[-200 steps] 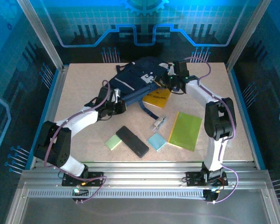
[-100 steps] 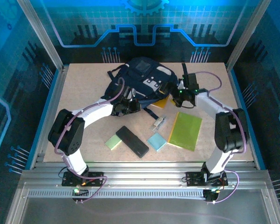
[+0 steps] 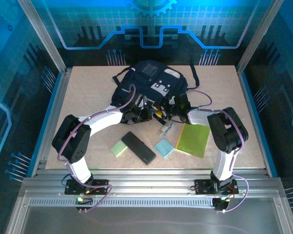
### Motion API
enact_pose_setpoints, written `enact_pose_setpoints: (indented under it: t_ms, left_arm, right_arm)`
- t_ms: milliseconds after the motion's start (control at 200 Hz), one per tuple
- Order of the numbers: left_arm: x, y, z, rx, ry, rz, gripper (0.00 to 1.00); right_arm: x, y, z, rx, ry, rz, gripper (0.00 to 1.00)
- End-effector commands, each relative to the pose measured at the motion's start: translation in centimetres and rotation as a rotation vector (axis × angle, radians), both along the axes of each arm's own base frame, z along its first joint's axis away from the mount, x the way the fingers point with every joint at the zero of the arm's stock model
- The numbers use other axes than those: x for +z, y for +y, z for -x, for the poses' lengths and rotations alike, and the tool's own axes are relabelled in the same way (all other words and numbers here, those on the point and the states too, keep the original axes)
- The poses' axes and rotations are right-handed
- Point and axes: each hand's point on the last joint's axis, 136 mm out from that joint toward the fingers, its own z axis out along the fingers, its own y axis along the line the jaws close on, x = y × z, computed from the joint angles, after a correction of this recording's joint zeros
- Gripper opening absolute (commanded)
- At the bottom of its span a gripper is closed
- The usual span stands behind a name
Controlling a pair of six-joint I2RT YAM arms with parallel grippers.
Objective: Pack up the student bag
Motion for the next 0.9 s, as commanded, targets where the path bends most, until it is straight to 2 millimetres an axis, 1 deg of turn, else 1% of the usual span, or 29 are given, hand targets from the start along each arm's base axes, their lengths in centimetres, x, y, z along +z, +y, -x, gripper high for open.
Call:
enact_pose_setpoints:
  t_ms: [0,75,170,230,305,325,455,535,595,670,810,895]
  left_arm:
    - [1.4,0.8,0.3,-0.023,-0.001,0.054,0.0]
    - [-0.2,4.1,0.3,0.018,0.05,0.012,0.0]
    - [-1.2,8.2,0.5,0.057,0.073,-0.065,0.0]
    - [-1.3,10.6,0.4,0.092,0.078,-0.092,0.0]
    - [-1.4,13.1,0.3,0.132,0.075,-0.128,0.0]
    - [-1.4,14.0,0.1,0.148,0.073,-0.136,0.0]
    - [-1.9,18.8,-0.8,0.252,0.075,-0.182,0.0]
    - [-2.0,20.6,-1.3,0.308,0.076,-0.168,0.0]
    - [-1.7,20.9,-1.4,0.317,0.07,-0.166,0.0]
    - [-1.0,20.3,-1.2,0.314,0.067,-0.142,0.0]
    - [0.8,17.9,0.3,0.278,0.019,-0.137,0.0]
    - [2.0,15.9,1.3,0.256,-0.008,-0.107,0.0]
  right_arm:
    - [0.8,-0.5,-2.6,-0.079,-0.062,-0.034,0.0]
    - [0.5,-1.7,-2.8,-0.082,-0.075,-0.007,0.0]
    - [0.9,-2.8,-2.8,-0.074,-0.106,0.049,0.0]
    - [1.2,-3.2,-2.8,-0.06,-0.127,0.092,0.0]
    - [2.1,-3.5,-3.0,-0.03,-0.168,0.133,0.0]
    - [2.0,-3.6,-2.8,-0.019,-0.159,0.152,0.0]
    - [3.1,-4.7,-2.7,0.051,-0.213,0.257,0.0]
    - [3.9,-5.4,-3.0,0.086,-0.253,0.307,0.0]
    - [4.6,-5.6,-3.5,0.118,-0.288,0.335,0.0]
    - [5.6,-5.2,-4.4,0.156,-0.331,0.356,0.0]
    - [7.5,-3.7,-6.3,0.225,-0.395,0.343,0.0]
    - [8.5,-2.9,-7.7,0.25,-0.421,0.347,0.0]
